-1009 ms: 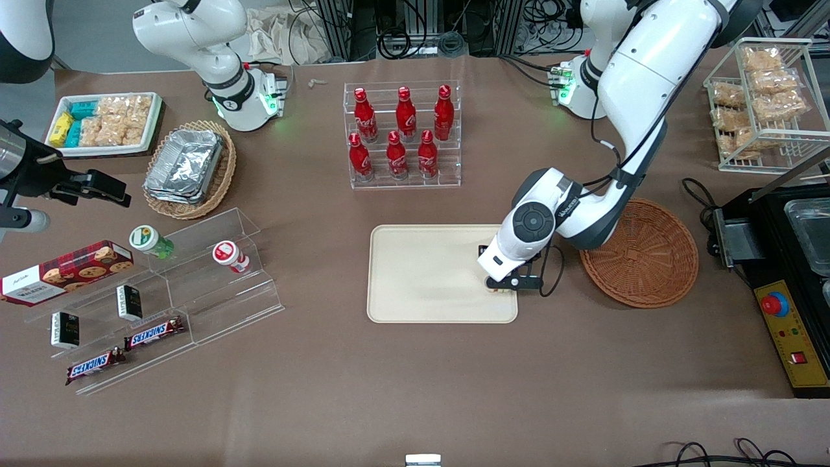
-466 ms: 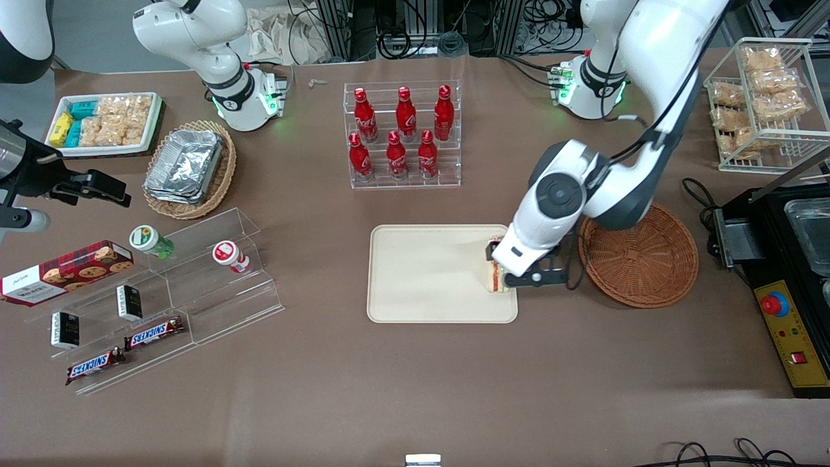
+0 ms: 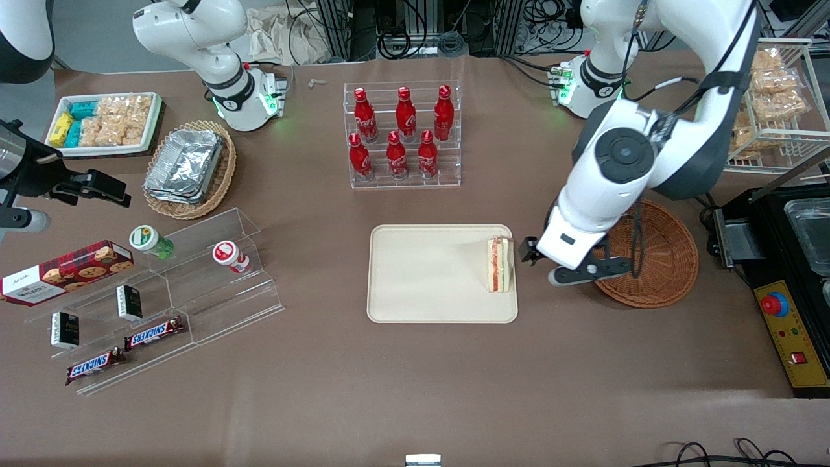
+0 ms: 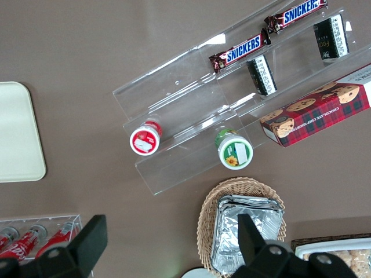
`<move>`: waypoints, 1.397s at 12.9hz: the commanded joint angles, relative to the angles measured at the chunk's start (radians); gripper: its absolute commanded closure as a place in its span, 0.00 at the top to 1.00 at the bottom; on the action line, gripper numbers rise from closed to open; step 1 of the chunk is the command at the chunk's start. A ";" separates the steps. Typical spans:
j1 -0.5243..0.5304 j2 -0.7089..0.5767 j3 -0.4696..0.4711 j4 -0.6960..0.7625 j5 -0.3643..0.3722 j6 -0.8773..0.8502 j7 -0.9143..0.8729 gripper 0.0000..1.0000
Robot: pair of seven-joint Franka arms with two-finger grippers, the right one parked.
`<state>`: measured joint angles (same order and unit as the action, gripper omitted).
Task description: Place sandwich from basket to tray
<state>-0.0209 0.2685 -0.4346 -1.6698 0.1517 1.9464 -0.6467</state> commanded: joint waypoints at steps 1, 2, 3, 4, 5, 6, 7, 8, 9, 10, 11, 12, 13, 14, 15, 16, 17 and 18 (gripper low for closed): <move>0.074 -0.122 0.002 -0.013 -0.087 -0.104 0.146 1.00; 0.088 -0.150 0.010 -0.013 -0.110 -0.131 0.195 1.00; 0.073 -0.176 0.064 -0.016 -0.124 -0.151 0.222 1.00; 0.037 -0.202 0.121 -0.031 -0.132 -0.159 0.249 1.00; 0.018 -0.234 0.173 -0.051 -0.147 -0.161 0.298 1.00; 0.013 -0.267 0.209 -0.076 -0.173 -0.162 0.350 1.00; 0.013 -0.299 0.236 -0.102 -0.181 -0.162 0.398 1.00; 0.001 -0.328 0.273 -0.119 -0.184 -0.162 0.429 1.00; -0.034 -0.345 0.322 -0.123 -0.184 -0.152 0.436 1.00; -0.071 -0.348 0.365 -0.122 -0.184 -0.146 0.438 1.00; -0.079 -0.351 0.373 -0.120 -0.184 -0.147 0.440 1.00; -0.079 -0.354 0.373 -0.117 -0.182 -0.152 0.438 1.00; -0.079 -0.351 0.372 -0.110 -0.182 -0.173 0.427 1.00; -0.079 -0.348 0.372 -0.094 -0.182 -0.196 0.426 1.00; -0.079 -0.345 0.373 -0.081 -0.184 -0.207 0.427 1.00; -0.079 -0.344 0.373 -0.071 -0.184 -0.211 0.429 1.00; -0.079 -0.344 0.372 -0.068 -0.184 -0.224 0.424 1.00; -0.079 -0.341 0.373 -0.050 -0.185 -0.240 0.412 1.00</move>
<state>-0.0870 -0.0634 -0.0760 -1.7482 -0.0165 1.7501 -0.2230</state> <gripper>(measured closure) 0.000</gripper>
